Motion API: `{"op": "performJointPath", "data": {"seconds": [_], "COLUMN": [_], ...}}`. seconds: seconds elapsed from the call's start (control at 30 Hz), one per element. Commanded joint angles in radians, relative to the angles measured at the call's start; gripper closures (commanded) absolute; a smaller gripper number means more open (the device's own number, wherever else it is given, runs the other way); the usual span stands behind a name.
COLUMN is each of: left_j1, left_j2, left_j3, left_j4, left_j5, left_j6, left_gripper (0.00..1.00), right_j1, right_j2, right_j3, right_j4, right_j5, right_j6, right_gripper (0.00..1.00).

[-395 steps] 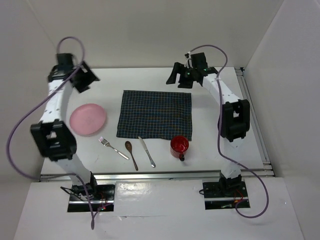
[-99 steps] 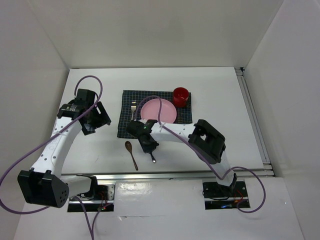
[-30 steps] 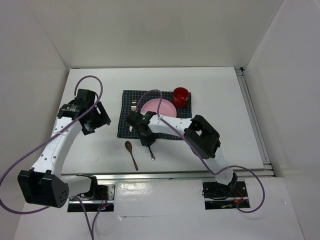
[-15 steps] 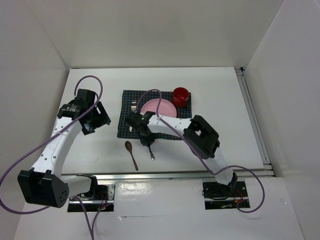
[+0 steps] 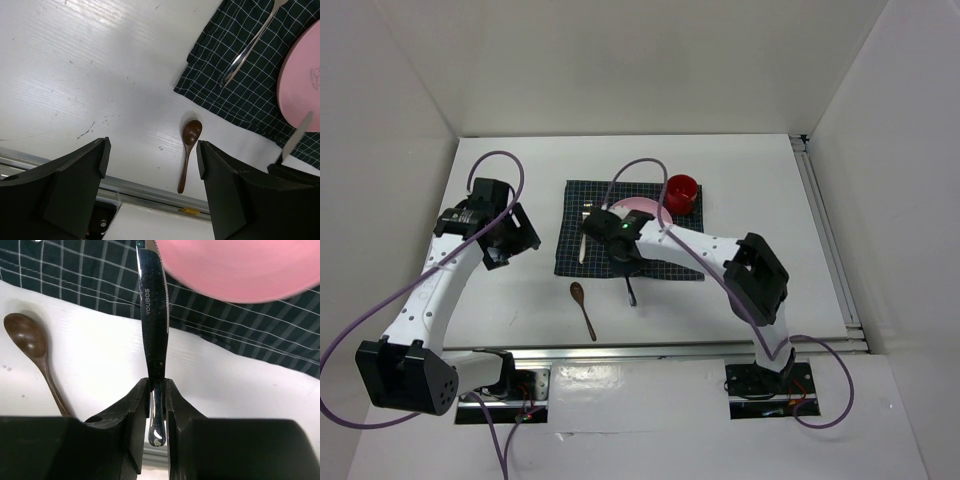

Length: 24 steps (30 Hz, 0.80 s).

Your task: Set the dinner table for one person

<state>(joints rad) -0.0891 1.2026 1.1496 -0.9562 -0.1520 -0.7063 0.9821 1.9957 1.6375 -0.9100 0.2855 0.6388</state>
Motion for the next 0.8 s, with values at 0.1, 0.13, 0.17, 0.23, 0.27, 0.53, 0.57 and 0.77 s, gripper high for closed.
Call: {"op": "performJointPath", "data": {"seconds": [0.1,0.13,0.17,0.23,0.27,0.53,0.57,0.77], "left_j1": [0.005,0.005,0.005,0.005,0.005,0.005,0.005,-0.127], "left_j2": [-0.005,-0.005,-0.005,-0.005,-0.005,0.005,0.005,-0.096], "left_j3": [0.006,0.006,0.006,0.006,0.006,0.006,0.006,-0.106], "left_j4": [0.02,0.02,0.02,0.02,0.02,0.011,0.011,0.043], "left_j5": [-0.011,-0.011,-0.011,-0.011,-0.011,-0.001,0.011,0.055], "left_j6": [0.019,0.019,0.019,0.019,0.019,0.01,0.001,-0.097], "left_gripper": [0.12,0.12,0.12,0.12,0.12,0.12,0.12,0.11], "right_j1": [-0.112,-0.128,-0.164,-0.201,-0.239,-0.428,-0.428,-0.503], "right_j2": [-0.173,-0.196,-0.208,-0.218,-0.233,-0.147,-0.114,-0.058], "right_j3": [-0.097,-0.111,-0.135,-0.157,-0.18,-0.177,-0.177,-0.154], "right_j4": [-0.041,-0.041,-0.027,-0.009,0.015,0.166,0.166,0.215], "right_j5": [0.06,0.06,0.06,0.049,0.049,-0.022,-0.022,-0.045], "right_j6": [0.033,0.033,0.033,0.009,0.009,-0.119,-0.131,-0.16], "right_gripper": [0.99,0.99,0.99,0.99,0.99,0.99,0.99,0.99]}}
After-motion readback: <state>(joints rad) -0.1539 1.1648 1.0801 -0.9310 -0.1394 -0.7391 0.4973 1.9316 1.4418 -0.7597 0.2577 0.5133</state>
